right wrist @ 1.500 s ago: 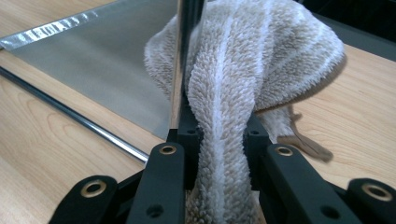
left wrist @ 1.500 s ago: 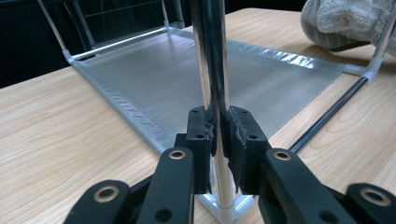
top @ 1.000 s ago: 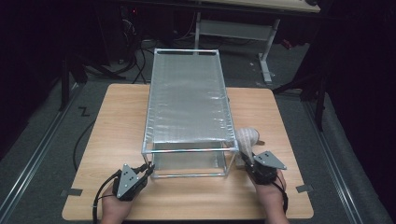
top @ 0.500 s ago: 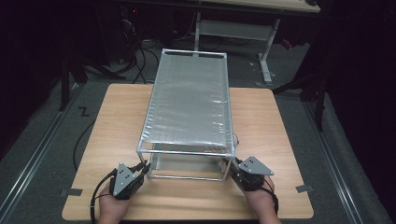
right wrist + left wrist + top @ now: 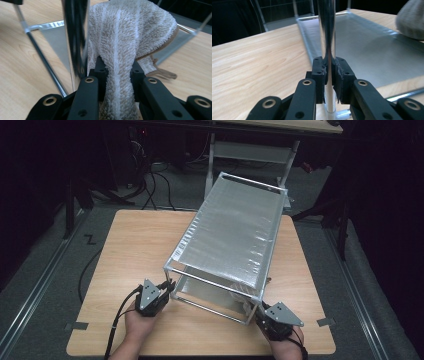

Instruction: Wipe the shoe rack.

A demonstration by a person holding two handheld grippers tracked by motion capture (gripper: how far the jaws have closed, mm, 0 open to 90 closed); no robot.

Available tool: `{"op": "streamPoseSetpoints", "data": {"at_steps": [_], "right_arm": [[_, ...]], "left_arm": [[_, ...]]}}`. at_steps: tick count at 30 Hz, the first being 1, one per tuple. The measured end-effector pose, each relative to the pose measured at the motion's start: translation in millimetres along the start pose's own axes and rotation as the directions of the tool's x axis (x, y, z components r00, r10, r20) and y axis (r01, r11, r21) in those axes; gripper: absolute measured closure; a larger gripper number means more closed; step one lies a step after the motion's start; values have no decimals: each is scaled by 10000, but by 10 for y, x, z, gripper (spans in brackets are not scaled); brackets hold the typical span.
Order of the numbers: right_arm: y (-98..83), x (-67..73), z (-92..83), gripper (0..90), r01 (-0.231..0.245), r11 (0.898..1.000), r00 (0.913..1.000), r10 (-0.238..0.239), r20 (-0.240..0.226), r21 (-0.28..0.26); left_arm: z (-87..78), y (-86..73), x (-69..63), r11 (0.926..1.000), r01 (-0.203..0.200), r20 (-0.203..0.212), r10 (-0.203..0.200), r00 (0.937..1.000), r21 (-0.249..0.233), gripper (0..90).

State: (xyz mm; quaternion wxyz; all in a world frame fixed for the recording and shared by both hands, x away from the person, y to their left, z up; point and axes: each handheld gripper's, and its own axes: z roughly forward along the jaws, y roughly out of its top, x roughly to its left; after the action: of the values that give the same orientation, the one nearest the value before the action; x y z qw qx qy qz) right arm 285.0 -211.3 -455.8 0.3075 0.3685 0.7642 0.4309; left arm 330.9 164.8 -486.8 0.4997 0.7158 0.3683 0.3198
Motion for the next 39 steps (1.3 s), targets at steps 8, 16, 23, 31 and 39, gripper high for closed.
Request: {"op": "streamPoseSetpoints", "data": {"at_steps": [8,16,23,31,39], "right_arm": [[29,330,-56,743,272,9996,9980,-273,-571,-30],[54,374,-36,737,322,9995,9983,-324,-485,-50],[16,193,-12,732,29,9999,9997,-26,-227,126],[43,-17,125,728,-268,9995,9995,271,-181,174],[67,-133,304,723,-475,9983,9982,487,-355,339]], "left_arm": [[196,30,252,9997,224,-623,-223,9978,2,791],[325,10,752,9958,913,-1764,-879,9804,111,785],[13,12,702,9942,1003,-1528,-1049,9827,-374,541],[-296,-75,333,9987,463,-1072,-437,9933,220,512],[-462,-21,-329,9999,-151,1049,145,9944,52,518]]}}
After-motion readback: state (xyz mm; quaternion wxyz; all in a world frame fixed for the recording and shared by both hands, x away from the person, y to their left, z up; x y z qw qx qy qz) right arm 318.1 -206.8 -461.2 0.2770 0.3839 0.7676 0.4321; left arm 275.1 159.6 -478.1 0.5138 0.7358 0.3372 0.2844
